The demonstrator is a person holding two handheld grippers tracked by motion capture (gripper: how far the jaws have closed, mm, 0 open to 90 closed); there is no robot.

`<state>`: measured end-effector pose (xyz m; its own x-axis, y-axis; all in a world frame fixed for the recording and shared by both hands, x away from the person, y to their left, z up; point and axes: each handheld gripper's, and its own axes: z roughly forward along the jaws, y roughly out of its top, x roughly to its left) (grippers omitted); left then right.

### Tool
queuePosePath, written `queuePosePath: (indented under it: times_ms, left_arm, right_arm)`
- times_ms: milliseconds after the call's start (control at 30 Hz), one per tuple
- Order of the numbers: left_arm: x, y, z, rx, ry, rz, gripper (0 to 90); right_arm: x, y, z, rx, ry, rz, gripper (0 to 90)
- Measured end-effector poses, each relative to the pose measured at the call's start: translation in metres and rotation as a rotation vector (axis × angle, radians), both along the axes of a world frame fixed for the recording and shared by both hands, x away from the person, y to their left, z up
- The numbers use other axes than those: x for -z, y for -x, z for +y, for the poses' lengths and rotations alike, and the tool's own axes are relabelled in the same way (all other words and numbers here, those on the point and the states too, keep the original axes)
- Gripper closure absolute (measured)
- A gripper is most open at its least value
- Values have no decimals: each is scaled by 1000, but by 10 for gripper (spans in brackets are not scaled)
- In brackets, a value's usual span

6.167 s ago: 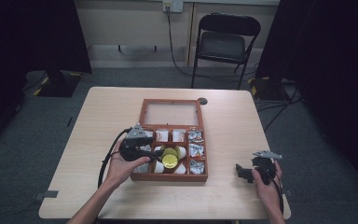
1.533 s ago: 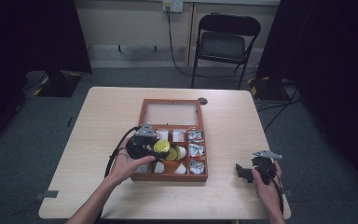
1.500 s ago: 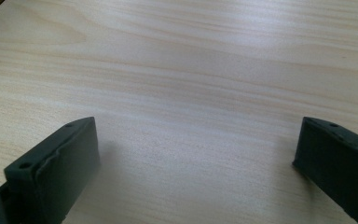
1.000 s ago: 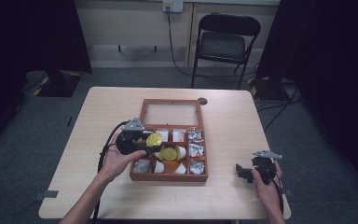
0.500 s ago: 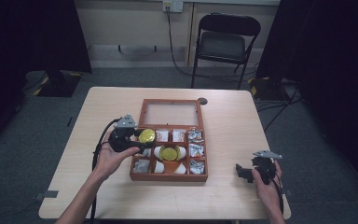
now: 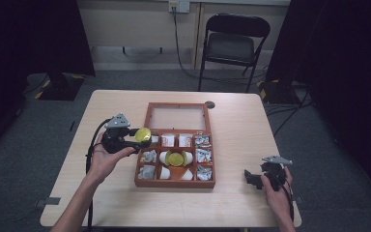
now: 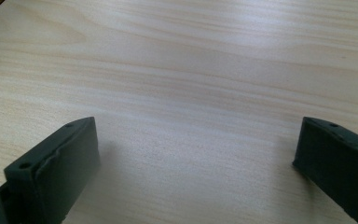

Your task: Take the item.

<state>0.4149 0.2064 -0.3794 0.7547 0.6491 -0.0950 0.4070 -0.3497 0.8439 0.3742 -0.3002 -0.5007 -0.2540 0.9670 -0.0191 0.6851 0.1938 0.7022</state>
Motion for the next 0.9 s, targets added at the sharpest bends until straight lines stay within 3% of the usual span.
queuePosePath:
  times_ms: [500,900]
  left_arm:
    - [2,-6,21,-63,-8,-5,380]
    - [9,-14,42,-178,-20,-2,380]
  right_arm:
    - [0,0,0,0,0,0,0]
    - [0,0,0,0,-1,0,0]
